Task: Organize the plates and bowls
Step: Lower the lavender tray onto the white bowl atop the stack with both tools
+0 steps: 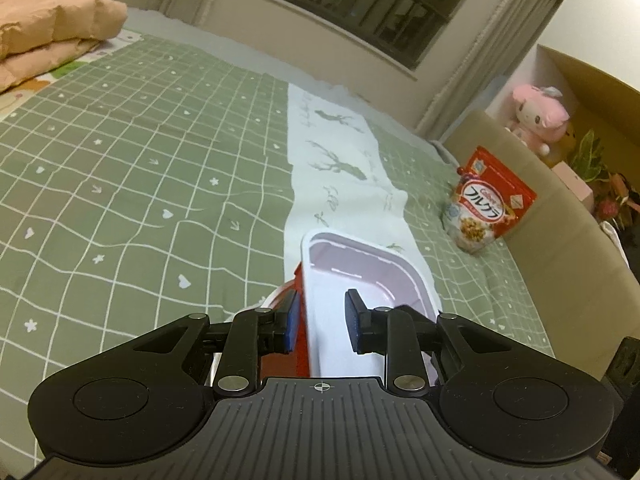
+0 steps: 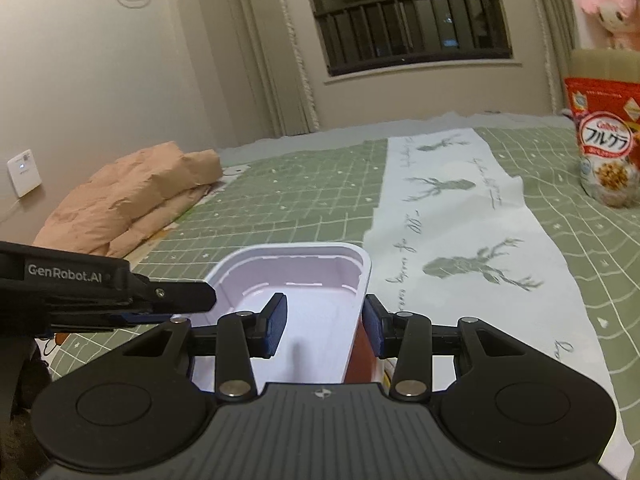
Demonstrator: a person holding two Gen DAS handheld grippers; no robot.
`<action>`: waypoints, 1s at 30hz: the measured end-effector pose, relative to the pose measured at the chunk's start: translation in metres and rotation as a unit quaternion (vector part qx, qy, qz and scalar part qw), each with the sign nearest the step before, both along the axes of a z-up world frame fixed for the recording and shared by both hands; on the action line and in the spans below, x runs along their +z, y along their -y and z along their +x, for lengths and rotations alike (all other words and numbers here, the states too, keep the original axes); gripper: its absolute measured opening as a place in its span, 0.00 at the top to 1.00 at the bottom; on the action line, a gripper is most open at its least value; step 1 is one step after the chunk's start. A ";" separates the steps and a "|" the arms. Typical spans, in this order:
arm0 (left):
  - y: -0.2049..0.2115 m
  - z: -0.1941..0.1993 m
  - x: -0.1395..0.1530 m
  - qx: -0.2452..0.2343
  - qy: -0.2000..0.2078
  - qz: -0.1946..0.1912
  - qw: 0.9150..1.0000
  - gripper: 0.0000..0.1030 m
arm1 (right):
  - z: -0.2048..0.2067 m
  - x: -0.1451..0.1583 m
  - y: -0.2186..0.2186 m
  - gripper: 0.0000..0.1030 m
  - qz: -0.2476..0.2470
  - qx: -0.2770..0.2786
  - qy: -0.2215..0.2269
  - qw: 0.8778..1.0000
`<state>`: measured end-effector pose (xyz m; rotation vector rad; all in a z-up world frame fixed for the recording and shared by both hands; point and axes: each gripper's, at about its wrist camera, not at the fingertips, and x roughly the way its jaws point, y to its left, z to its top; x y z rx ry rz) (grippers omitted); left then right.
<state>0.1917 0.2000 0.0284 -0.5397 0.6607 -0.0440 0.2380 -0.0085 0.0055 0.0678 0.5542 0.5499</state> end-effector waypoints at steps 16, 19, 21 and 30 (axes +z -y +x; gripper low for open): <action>-0.001 -0.006 -0.004 -0.006 -0.014 -0.014 1.000 0.74 | -0.002 0.001 0.009 0.58 0.023 0.020 -0.027 0.999; -0.001 0.000 -0.005 -0.004 -0.011 -0.009 1.000 0.74 | 0.000 0.000 0.003 0.58 0.013 0.015 -0.019 1.000; -0.002 0.002 -0.005 -0.002 -0.011 -0.011 1.000 0.74 | 0.005 0.000 0.000 0.58 0.012 0.014 -0.020 1.000; -0.003 -0.003 -0.006 -0.008 -0.017 -0.020 1.000 0.74 | 0.006 0.002 -0.001 0.58 0.013 0.015 -0.023 1.000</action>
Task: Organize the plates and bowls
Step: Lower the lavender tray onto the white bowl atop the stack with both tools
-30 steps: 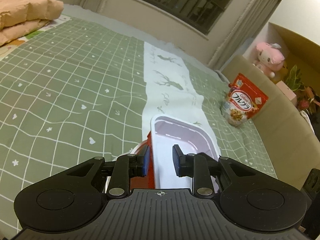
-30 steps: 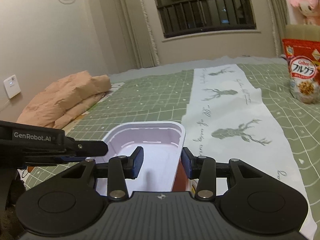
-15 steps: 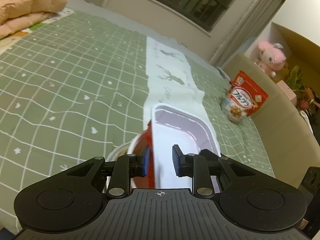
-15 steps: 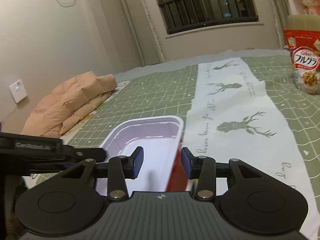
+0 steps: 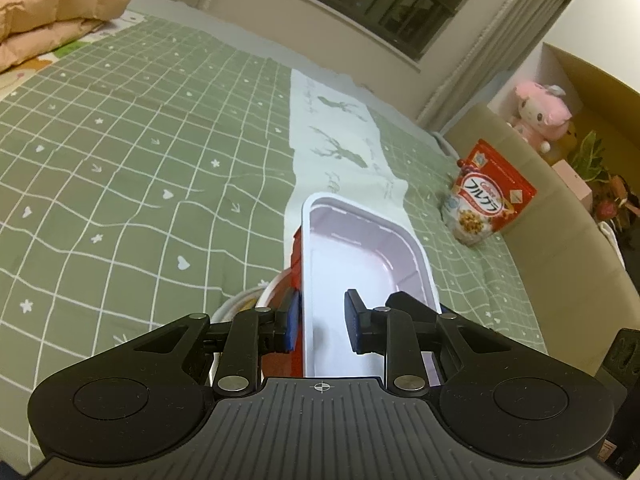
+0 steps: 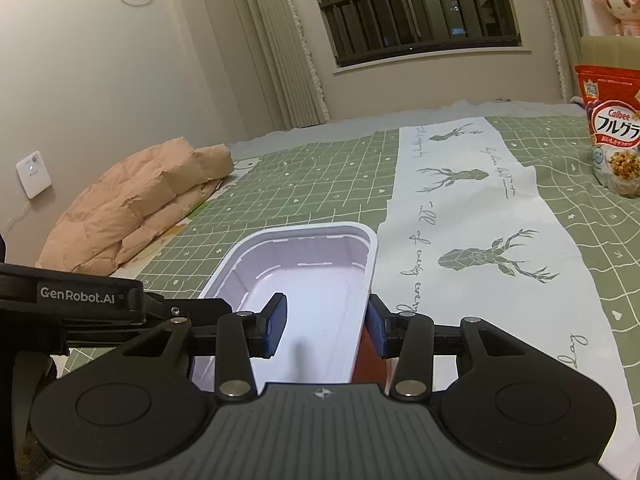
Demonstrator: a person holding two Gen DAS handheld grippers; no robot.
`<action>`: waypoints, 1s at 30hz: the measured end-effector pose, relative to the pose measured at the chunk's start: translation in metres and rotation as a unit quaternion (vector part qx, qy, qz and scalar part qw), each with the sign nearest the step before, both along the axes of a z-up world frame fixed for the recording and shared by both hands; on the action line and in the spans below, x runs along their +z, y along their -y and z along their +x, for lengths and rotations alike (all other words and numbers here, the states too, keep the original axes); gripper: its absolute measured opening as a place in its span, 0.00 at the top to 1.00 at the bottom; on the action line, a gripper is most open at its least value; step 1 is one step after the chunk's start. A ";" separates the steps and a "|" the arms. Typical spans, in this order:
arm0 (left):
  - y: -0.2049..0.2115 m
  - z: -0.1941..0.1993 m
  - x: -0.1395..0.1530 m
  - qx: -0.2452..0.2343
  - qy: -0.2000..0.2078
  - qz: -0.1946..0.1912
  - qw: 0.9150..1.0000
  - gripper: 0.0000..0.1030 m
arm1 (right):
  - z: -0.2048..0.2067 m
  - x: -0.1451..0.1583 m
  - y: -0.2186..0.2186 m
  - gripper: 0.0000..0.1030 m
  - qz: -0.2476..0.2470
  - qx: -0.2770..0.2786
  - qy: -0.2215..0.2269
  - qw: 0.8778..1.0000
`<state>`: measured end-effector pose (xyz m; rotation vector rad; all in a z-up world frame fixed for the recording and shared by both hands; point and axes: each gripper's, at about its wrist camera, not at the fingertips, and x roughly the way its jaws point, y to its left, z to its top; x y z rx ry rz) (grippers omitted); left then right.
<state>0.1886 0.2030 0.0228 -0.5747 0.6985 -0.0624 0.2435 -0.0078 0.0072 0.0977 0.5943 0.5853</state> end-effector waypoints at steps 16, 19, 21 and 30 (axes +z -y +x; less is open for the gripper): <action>-0.012 -0.022 0.013 0.012 0.033 -0.018 0.999 0.74 | -0.007 0.003 0.012 0.56 0.006 -0.012 -0.003 1.000; -0.020 -0.027 0.016 0.022 0.044 -0.027 0.998 0.74 | -0.008 0.003 0.019 0.55 0.011 -0.020 -0.007 1.000; -0.025 -0.028 0.014 0.035 0.035 -0.019 0.999 0.74 | -0.010 0.003 0.024 0.53 0.018 -0.025 -0.011 0.999; -0.047 -0.021 -0.035 0.059 -0.037 -0.099 0.993 0.74 | -0.007 -0.009 0.031 0.45 0.035 -0.009 -0.073 0.997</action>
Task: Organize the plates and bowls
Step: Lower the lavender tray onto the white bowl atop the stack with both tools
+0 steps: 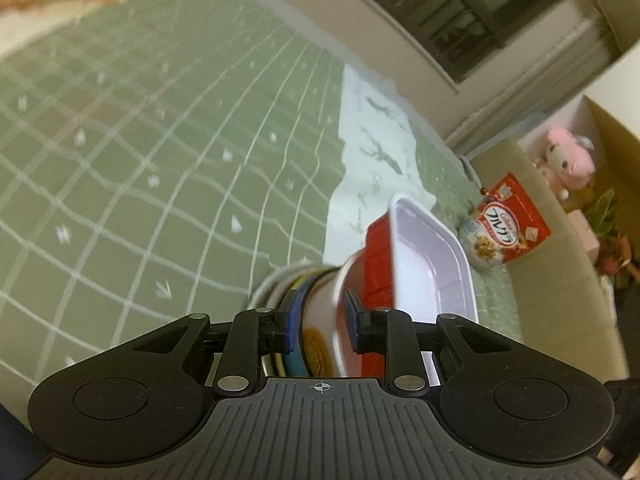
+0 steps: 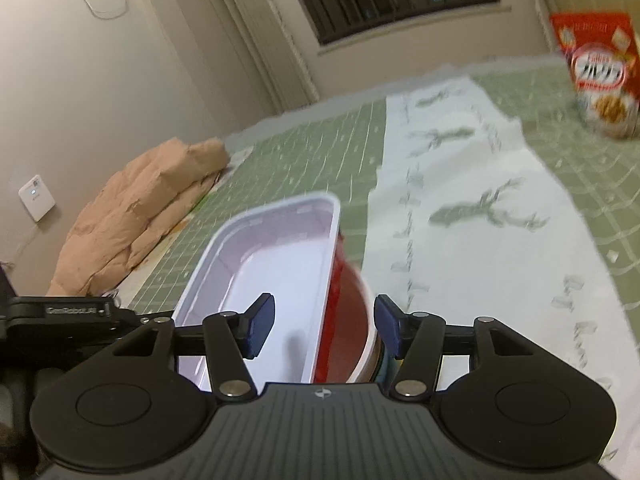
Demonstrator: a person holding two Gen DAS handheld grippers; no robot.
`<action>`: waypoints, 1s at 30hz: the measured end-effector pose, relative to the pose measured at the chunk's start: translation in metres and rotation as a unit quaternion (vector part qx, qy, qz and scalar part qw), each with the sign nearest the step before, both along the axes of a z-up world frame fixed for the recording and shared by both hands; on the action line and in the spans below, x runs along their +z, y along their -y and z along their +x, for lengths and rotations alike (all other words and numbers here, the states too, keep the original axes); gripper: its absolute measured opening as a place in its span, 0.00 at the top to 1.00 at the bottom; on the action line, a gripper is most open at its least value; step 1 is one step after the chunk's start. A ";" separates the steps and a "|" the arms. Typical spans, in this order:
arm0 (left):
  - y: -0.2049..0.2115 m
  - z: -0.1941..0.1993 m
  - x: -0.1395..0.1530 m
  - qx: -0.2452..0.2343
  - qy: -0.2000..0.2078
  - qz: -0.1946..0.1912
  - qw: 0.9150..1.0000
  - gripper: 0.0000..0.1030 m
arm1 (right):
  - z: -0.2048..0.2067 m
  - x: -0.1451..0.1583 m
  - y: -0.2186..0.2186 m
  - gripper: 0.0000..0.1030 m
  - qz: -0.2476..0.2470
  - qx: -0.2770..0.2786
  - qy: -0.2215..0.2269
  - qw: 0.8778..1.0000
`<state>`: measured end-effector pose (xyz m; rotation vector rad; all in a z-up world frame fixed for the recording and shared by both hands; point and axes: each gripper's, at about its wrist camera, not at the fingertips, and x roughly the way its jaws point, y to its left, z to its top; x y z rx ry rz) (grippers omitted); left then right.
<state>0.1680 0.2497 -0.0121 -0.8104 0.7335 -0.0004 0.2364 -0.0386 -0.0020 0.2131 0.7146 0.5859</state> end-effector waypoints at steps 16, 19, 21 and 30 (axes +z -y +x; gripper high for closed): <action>0.007 -0.009 0.022 -0.009 0.047 0.024 0.999 0.75 | -0.006 0.010 -0.014 0.42 0.008 0.030 0.014 0.999; 0.009 -0.012 0.032 -0.017 0.066 0.022 0.997 0.75 | -0.011 0.014 -0.018 0.42 -0.006 0.024 0.036 0.999; 0.014 -0.010 0.034 -0.027 0.064 0.028 0.997 0.75 | -0.013 0.016 -0.018 0.42 -0.001 0.027 0.040 0.999; 0.018 -0.008 0.031 -0.036 0.058 0.023 0.997 0.73 | -0.013 0.021 -0.020 0.42 0.006 0.036 0.047 0.998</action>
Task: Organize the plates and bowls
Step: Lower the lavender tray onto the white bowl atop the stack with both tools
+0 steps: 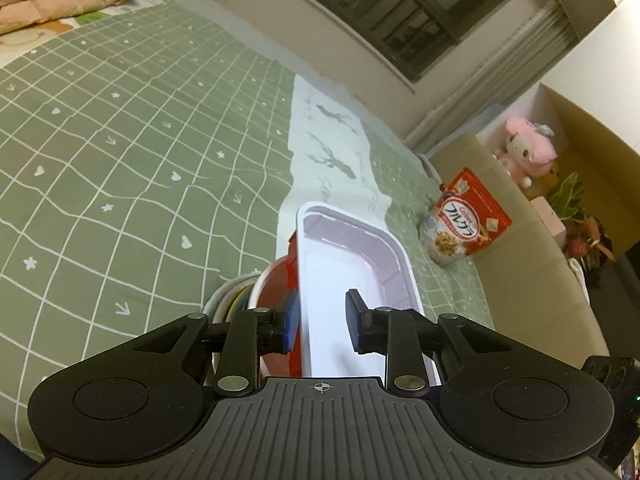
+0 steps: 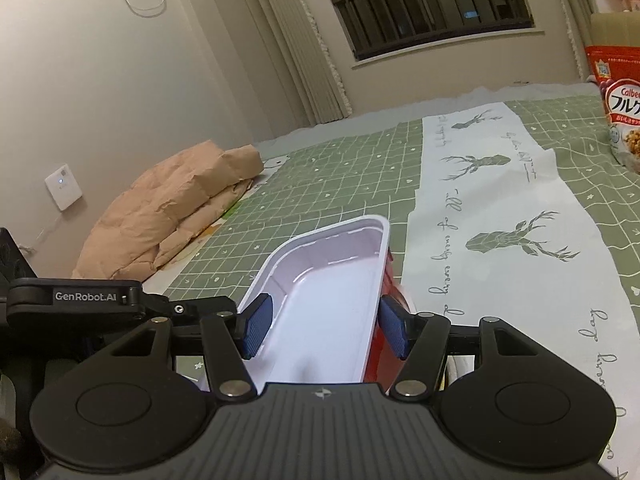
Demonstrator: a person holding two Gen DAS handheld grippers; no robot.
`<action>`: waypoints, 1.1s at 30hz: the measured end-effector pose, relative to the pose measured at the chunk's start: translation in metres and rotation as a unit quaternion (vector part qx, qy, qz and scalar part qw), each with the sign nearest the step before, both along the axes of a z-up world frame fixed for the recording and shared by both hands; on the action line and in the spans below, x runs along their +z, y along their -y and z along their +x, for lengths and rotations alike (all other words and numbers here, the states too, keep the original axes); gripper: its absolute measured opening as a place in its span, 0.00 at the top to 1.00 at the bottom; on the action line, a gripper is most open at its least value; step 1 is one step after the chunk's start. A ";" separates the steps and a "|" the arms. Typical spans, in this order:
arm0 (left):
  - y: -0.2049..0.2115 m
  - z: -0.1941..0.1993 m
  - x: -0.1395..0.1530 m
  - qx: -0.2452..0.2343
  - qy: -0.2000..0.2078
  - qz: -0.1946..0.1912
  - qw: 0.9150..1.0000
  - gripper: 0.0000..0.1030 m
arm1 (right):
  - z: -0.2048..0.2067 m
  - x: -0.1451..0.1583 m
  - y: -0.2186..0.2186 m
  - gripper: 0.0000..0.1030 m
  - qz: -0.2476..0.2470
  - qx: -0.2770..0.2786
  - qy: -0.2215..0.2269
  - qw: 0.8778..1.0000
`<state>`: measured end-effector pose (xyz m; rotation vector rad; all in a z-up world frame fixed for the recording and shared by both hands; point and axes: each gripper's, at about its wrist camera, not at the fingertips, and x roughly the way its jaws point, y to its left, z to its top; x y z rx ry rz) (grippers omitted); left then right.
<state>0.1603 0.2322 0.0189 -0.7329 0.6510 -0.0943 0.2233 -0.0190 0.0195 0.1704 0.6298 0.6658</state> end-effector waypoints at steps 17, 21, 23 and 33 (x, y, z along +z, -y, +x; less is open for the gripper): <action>0.010 -0.002 0.006 -0.022 0.009 0.002 1.000 0.73 | -0.010 -0.007 -0.004 0.42 -0.003 0.018 -0.006 1.000; 0.015 0.007 0.002 -0.032 0.003 0.007 0.999 0.73 | -0.005 -0.014 -0.006 0.42 -0.011 0.005 -0.013 1.000; 0.017 0.008 0.002 -0.036 0.003 0.008 0.999 0.73 | 0.001 -0.017 -0.002 0.43 -0.013 -0.008 -0.018 1.000; 0.012 -0.005 0.015 -0.001 0.027 0.050 0.998 0.73 | 0.010 -0.020 0.011 0.43 -0.008 -0.027 -0.021 0.999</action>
